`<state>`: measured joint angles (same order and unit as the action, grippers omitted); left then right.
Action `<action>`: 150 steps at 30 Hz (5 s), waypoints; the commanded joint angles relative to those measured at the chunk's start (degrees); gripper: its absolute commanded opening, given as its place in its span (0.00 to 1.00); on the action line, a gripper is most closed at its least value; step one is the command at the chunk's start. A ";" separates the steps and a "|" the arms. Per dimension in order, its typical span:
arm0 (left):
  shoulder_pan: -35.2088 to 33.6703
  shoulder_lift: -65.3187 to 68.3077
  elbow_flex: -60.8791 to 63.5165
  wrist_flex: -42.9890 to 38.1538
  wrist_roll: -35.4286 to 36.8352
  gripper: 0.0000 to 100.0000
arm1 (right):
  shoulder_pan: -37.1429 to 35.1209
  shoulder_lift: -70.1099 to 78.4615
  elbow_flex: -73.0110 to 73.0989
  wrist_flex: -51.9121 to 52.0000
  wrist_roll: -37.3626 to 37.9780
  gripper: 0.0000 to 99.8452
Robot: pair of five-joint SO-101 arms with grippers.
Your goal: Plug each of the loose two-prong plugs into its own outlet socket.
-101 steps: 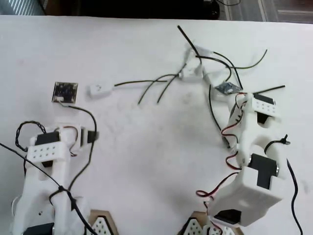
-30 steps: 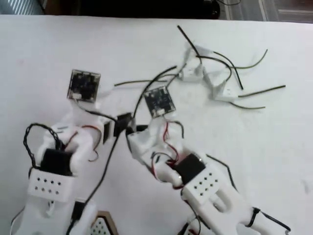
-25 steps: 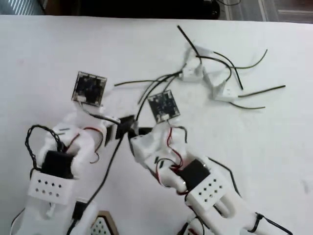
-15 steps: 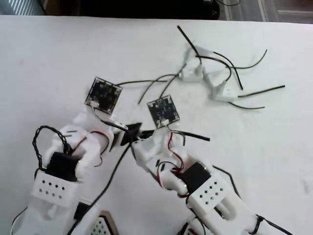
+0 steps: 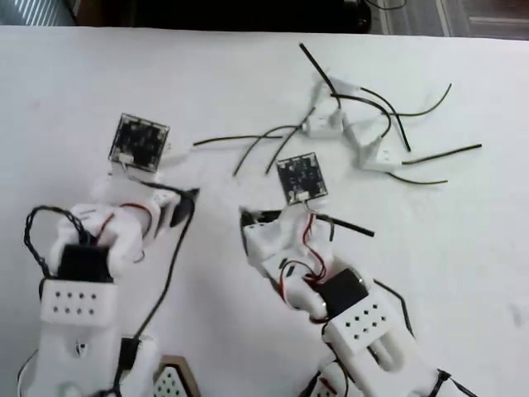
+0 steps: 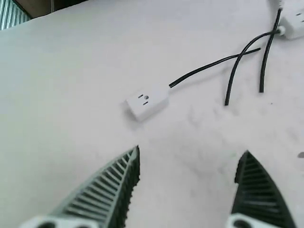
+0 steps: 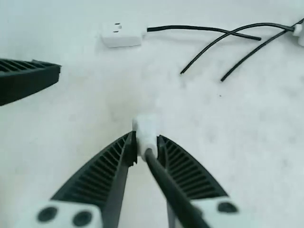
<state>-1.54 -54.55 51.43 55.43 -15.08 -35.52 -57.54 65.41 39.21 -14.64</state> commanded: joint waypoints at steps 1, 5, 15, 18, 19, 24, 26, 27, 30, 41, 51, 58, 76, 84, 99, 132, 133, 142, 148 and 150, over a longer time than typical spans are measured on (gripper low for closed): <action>-3.03 13.67 -10.99 0.79 -8.18 0.32 | 3.47 -1.19 1.05 -1.71 0.35 0.02; -4.53 29.93 -24.35 4.66 -17.14 0.33 | 4.97 -1.19 4.92 -6.29 0.44 0.02; -4.62 63.52 -53.63 9.58 -37.89 0.32 | 4.97 -1.19 6.07 -7.43 0.44 0.02; -4.62 71.96 -60.84 9.58 -38.68 0.32 | 4.97 -1.19 6.15 -7.34 0.44 0.02; -4.62 74.51 -63.03 9.67 -38.77 0.32 | 4.97 -1.19 6.15 -7.34 0.44 0.02; -4.62 86.20 -75.60 15.91 -39.03 0.32 | 4.97 -1.19 6.15 -7.16 0.44 0.02; -4.70 90.42 -80.97 18.90 -39.03 0.32 | 5.05 -1.19 6.15 -7.16 0.44 0.02; -4.70 92.44 -83.60 20.31 -39.03 0.32 | 5.05 -1.19 6.15 -7.16 0.44 0.02; -5.23 98.59 -91.25 24.18 -39.03 0.32 | 5.05 -1.19 6.15 -7.16 0.44 0.02; -6.20 118.20 -114.81 29.54 -39.03 0.26 | 5.05 -1.19 6.51 -7.08 0.44 0.02; -7.69 124.62 -130.64 36.04 -38.51 0.13 | 5.05 -1.27 6.86 -7.43 1.93 0.02; -5.49 124.88 -142.07 47.12 -38.33 0.03 | 5.14 -1.27 6.86 -7.43 1.93 0.02; -4.00 101.05 -118.95 47.21 -25.67 0.02 | 14.90 -1.27 6.42 -10.86 4.04 0.02; 3.21 74.07 -84.75 45.98 -25.67 0.02 | 18.95 -1.36 6.07 -12.09 3.96 0.02; 17.98 46.11 -25.67 16.70 -16.88 0.02 | 22.90 -1.45 5.45 -12.09 3.96 0.02; 4.88 45.05 -25.05 10.20 -21.27 0.29 | 20.70 -1.27 5.80 -11.65 4.40 0.02; 5.23 45.05 -25.41 11.08 -21.98 0.29 | 20.70 -1.27 5.80 -11.65 4.40 0.02; 12.00 45.58 -18.20 5.89 -30.33 0.29 | 20.79 -1.27 5.80 -11.65 4.40 0.02; 11.65 48.57 -15.56 0.18 -30.33 0.28 | 21.05 -1.27 5.80 -11.65 4.40 0.02; 11.65 52.09 -17.05 -0.70 -30.33 0.25 | 21.05 -1.27 5.80 -11.65 4.40 0.02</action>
<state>9.63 -5.85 35.87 57.19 -44.88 -14.51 -57.89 72.70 28.22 -10.68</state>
